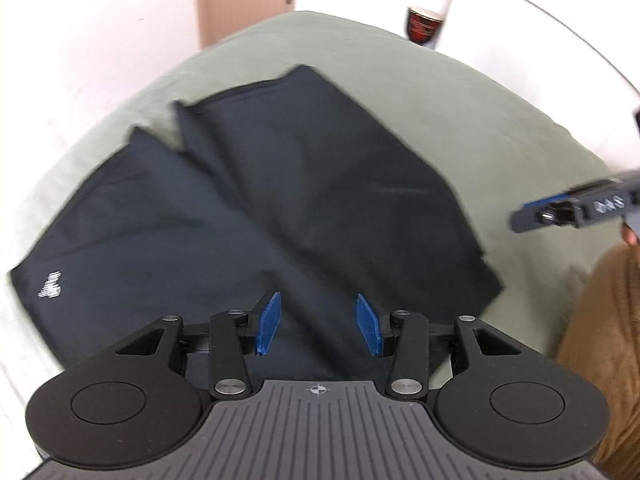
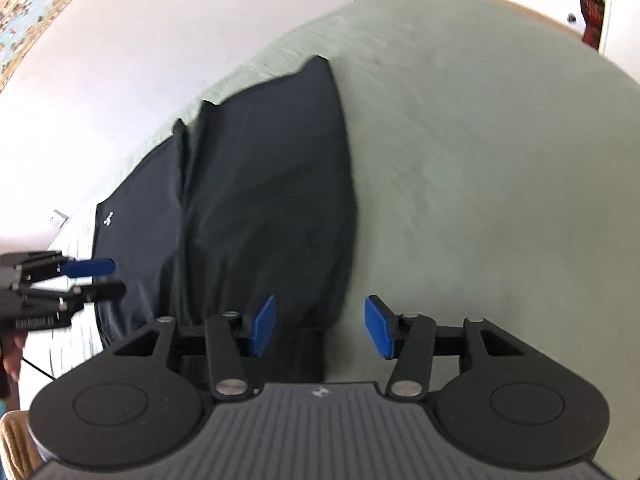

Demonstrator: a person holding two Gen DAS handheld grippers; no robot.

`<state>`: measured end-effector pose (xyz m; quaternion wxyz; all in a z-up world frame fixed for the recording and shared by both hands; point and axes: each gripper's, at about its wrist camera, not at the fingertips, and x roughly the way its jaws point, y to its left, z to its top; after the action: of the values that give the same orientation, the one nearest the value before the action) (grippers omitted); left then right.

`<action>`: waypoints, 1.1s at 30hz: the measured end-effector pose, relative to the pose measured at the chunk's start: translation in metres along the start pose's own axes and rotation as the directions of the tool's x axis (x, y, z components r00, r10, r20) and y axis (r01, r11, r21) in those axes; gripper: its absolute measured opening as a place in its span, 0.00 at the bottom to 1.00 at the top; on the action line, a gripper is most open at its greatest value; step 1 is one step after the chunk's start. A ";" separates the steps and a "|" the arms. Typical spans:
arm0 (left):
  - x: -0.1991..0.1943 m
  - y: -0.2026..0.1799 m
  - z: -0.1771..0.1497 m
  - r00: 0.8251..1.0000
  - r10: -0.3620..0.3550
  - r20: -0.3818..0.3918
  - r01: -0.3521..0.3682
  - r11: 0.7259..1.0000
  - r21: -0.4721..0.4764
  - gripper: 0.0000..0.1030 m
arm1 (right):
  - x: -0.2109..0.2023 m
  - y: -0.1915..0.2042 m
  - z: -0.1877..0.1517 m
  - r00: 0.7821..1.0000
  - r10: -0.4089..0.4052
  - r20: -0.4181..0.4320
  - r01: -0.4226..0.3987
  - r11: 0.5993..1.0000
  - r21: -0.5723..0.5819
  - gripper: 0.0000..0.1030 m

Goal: Fold clothes

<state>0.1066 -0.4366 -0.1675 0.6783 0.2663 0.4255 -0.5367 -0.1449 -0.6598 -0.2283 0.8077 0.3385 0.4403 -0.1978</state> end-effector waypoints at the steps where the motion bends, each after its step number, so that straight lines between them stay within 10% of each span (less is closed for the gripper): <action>1: 0.002 -0.010 0.000 1.000 -0.008 0.000 0.008 1.000 0.007 0.40 | 0.002 -0.002 0.002 1.000 0.002 0.001 -0.002 1.000 0.001 0.52; 10: 0.023 -0.101 -0.015 0.996 0.024 0.083 -0.020 0.999 -0.047 0.40 | 0.014 -0.007 0.009 0.999 0.034 0.020 -0.033 0.999 -0.037 0.52; 25: 0.089 -0.155 -0.013 0.988 0.153 -0.017 -0.154 0.988 -0.020 0.39 | 0.000 -0.038 0.017 0.999 0.040 0.020 -0.038 0.997 -0.074 0.52; 33: 0.084 -0.140 -0.004 0.996 0.085 -0.042 -0.088 0.992 -0.088 0.14 | 0.005 -0.032 0.050 0.999 0.043 0.033 -0.037 0.987 -0.153 0.52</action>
<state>-0.0233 -0.5150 -0.2285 0.7040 0.2637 0.4500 -0.4820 -0.1331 -0.7180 -0.2252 0.8431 0.2808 0.4323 -0.1534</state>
